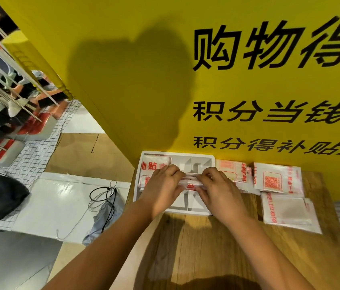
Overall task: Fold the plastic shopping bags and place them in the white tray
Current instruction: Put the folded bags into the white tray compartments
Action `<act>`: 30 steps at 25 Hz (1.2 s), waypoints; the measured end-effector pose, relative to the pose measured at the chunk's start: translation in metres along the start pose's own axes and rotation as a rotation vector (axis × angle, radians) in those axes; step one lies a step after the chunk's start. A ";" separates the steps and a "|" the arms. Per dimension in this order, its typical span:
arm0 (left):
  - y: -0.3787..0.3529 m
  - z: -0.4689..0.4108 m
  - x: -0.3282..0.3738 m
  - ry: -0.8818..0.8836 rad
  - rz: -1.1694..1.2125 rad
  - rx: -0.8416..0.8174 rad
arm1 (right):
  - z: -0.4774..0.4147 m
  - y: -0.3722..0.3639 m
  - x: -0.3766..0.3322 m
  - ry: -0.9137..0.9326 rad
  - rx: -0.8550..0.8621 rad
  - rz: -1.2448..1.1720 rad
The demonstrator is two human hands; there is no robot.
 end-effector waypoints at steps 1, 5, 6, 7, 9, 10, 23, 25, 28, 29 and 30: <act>0.000 0.001 0.000 -0.006 -0.014 -0.019 | 0.002 0.000 -0.001 -0.003 -0.005 0.003; 0.001 0.000 0.002 -0.012 -0.053 -0.048 | 0.007 0.001 -0.004 -0.030 -0.005 0.001; 0.002 0.001 0.004 -0.012 -0.046 -0.043 | 0.008 0.001 -0.004 -0.031 -0.010 -0.006; 0.002 0.001 0.006 -0.015 -0.038 -0.034 | 0.009 0.001 -0.005 -0.032 -0.014 -0.017; 0.002 0.003 0.007 -0.020 -0.025 -0.024 | 0.009 0.001 -0.006 -0.038 -0.021 -0.039; 0.001 0.004 0.007 -0.020 -0.024 -0.030 | 0.009 0.000 -0.006 -0.045 -0.023 -0.048; -0.011 0.008 0.008 -0.014 -0.085 -0.067 | 0.006 -0.003 -0.012 -0.033 -0.128 0.062; -0.012 0.008 0.009 -0.003 -0.089 -0.068 | 0.007 -0.005 -0.013 -0.070 -0.165 0.062; -0.014 0.009 0.012 0.015 -0.105 -0.059 | 0.009 -0.009 -0.016 -0.099 -0.171 0.087; -0.015 0.010 0.012 0.020 -0.108 -0.050 | 0.009 -0.008 -0.017 -0.099 -0.168 0.101; -0.015 0.011 0.012 0.017 -0.112 -0.047 | 0.009 -0.008 -0.018 -0.099 -0.168 0.107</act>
Point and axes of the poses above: each hand's wrist, its own z-axis away from the middle knuckle, its own y-axis out of the back of the hand, x = y × z, the point moved 1 cm from there along -z, towards the middle knuckle, and after that the axes turned 9 degrees about x, right-handed, at the moved point
